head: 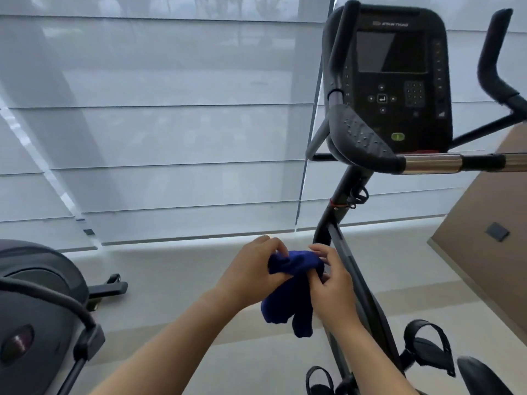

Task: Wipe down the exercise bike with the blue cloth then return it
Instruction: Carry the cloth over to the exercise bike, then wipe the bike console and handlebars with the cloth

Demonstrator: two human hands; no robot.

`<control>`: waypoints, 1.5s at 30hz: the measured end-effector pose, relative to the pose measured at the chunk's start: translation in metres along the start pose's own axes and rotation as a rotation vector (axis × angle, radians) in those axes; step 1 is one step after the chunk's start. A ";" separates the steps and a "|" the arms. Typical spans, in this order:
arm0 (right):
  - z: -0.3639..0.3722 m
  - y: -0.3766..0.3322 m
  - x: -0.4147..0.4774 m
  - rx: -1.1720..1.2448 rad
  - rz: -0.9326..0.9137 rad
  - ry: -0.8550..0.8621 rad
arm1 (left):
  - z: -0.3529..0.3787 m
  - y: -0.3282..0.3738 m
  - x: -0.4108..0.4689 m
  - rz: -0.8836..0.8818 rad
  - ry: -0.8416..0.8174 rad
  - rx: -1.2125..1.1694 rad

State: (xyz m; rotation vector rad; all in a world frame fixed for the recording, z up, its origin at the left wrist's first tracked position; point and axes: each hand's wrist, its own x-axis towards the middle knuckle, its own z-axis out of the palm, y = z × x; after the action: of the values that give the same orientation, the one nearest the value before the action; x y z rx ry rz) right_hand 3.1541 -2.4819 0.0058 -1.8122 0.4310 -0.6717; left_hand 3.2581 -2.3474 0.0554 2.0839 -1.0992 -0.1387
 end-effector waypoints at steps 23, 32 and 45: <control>0.096 0.055 0.308 0.086 0.050 0.129 | -0.051 -0.136 0.330 0.092 0.082 0.059; 0.109 0.070 0.368 0.013 0.131 0.311 | -0.040 -0.159 0.417 0.207 -0.035 -0.038; 0.160 0.055 0.460 -0.235 -0.011 0.790 | -0.074 -0.203 0.543 0.615 -0.483 -0.197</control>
State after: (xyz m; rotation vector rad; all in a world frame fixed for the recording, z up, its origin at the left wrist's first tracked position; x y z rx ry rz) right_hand 3.6123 -2.6535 0.0236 -1.7037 1.0537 -1.3915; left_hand 3.7612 -2.6407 0.1016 1.4878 -1.8832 -0.4393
